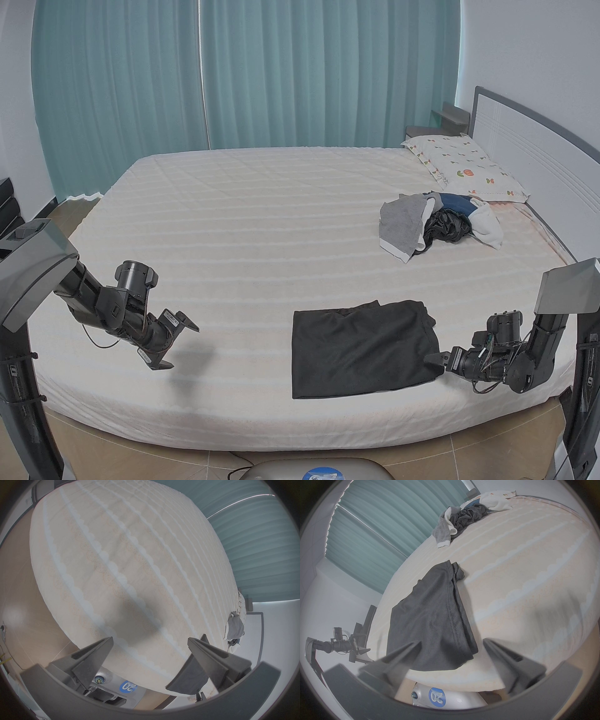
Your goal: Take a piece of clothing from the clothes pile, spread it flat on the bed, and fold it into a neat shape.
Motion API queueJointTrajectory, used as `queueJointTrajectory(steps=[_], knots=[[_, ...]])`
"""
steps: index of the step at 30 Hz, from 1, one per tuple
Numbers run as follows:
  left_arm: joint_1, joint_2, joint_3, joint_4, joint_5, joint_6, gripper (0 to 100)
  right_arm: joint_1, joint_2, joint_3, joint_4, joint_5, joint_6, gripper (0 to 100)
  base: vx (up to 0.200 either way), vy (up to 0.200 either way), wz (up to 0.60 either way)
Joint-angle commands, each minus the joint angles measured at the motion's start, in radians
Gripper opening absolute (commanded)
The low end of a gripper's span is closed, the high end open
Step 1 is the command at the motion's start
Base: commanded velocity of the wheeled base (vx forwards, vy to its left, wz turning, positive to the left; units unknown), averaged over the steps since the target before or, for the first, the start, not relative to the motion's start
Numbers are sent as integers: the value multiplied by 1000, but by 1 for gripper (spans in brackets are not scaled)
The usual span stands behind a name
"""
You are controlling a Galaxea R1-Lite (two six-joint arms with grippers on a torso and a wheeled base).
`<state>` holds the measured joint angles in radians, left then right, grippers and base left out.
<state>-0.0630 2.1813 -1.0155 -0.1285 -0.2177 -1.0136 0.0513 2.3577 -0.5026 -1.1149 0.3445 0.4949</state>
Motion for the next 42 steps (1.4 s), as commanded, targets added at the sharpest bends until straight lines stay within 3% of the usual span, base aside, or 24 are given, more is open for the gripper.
queueJointTrajectory(steps=[1,24,25,32,38,42], knots=[[0,2,0,0,0,0,100,1,18,-7,1,-4,1,0,0,0,0],[2,2,-1,1,0,-2,100,-31,-21,78,-2,-12,-42,0,0,0,0],[2,2,-1,1,0,-2,100,-31,-21,78,-2,-12,-42,100,0,0,0],[2,0,-11,1,3,-13,100,-39,-70,64,-31,4,-25,100,0,0,0],[2,2,-12,1,1,-11,100,-30,-37,-85,-34,-9,168,100,100,0,0],[2,3,-12,1,3,-11,100,-31,22,-172,-29,-15,189,100,150,0,0]])
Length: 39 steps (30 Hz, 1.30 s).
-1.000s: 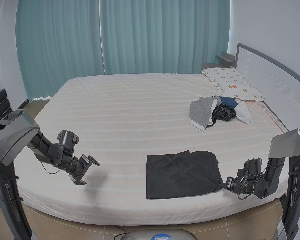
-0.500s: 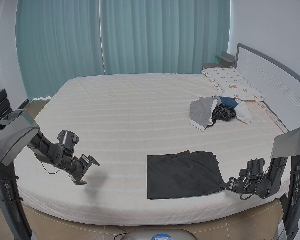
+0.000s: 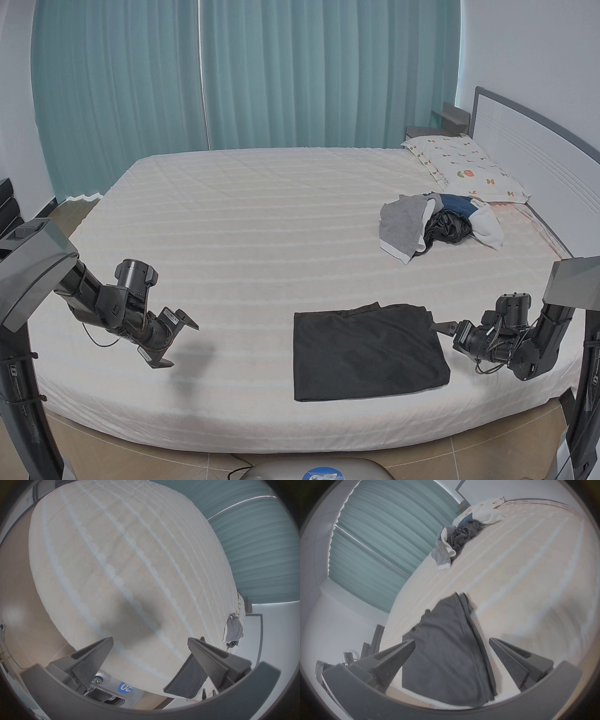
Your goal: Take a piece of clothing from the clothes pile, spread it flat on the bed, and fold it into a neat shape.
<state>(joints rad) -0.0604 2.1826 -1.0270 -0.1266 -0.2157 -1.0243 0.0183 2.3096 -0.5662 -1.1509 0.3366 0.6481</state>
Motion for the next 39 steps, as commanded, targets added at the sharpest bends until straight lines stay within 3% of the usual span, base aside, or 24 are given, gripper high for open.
queueJointTrajectory(steps=[1,9,24,25,39], knots=[[-1,2,-1,-1,1,1,100,2,85,-130,13,-7,38,100,0,0,0],[-1,3,-1,-1,3,1,100,9,151,-259,16,-4,59,100,0,0,0],[-2,8,-1,-1,19,1,100,15,229,-468,172,-13,74,100,0,0,0],[-2,8,-1,-1,19,1,100,17,231,-475,183,-21,74,0,0,0,0],[-2,10,-1,-1,19,1,100,15,241,-497,195,-106,81,0,0,0,0]])
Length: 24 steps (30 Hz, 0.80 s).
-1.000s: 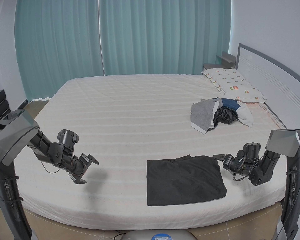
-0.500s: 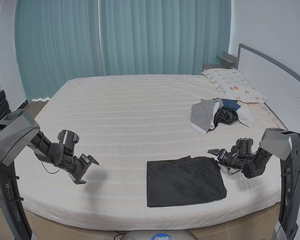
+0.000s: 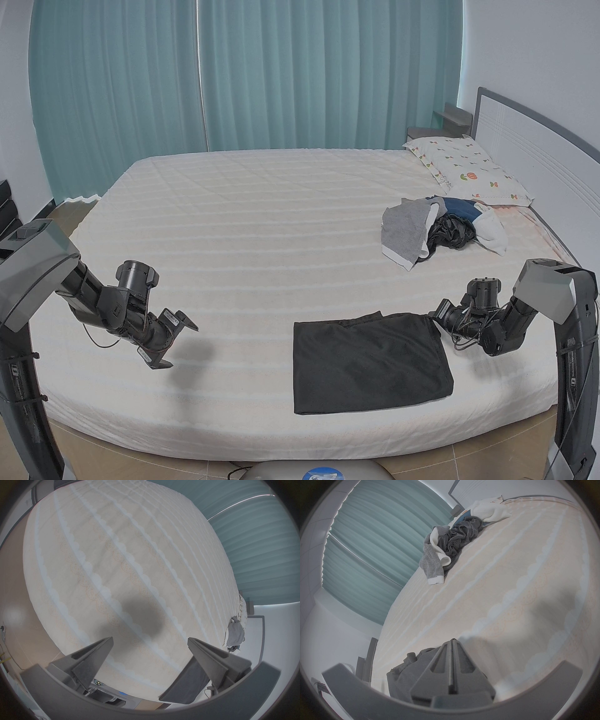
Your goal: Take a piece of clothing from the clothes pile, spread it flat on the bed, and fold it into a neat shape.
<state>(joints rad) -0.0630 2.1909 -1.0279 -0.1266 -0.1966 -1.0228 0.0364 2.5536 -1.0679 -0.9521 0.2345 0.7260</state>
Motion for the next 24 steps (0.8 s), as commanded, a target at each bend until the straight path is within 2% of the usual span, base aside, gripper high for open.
queueJointTrajectory(steps=[1,6,24], knots=[[0,1,0,-1,0,0,100,-3,-3,5,-4,-4,3,0,0,0,0],[0,1,0,-1,0,0,100,-10,-29,22,-10,-7,35,0,0,0,0],[0,1,0,-1,0,0,100,-30,-30,26,-10,-35,38,0,0,0,0]])
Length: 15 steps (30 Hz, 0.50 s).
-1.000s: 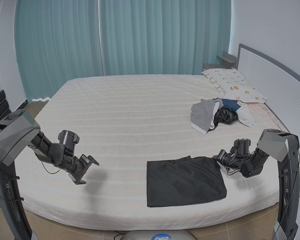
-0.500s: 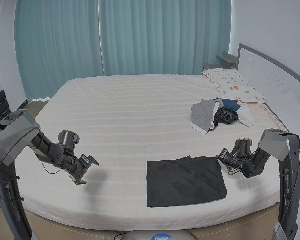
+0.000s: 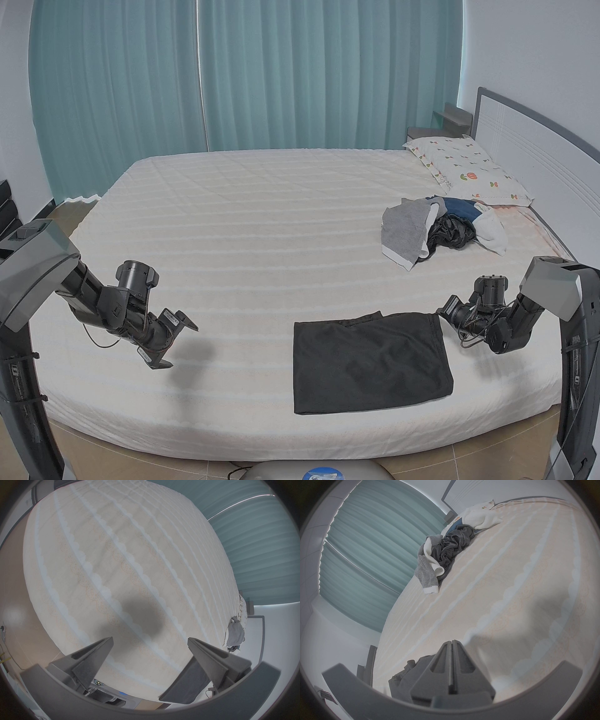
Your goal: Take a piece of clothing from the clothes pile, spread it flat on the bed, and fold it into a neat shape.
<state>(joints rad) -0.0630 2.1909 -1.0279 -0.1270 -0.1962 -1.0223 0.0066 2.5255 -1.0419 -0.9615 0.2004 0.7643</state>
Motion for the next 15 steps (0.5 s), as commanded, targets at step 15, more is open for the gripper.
queueJointTrajectory(steps=[15], knots=[[0,1,0,0,0,-1,100,-8,-4,10,1,-27,0,0,0,0,0]])
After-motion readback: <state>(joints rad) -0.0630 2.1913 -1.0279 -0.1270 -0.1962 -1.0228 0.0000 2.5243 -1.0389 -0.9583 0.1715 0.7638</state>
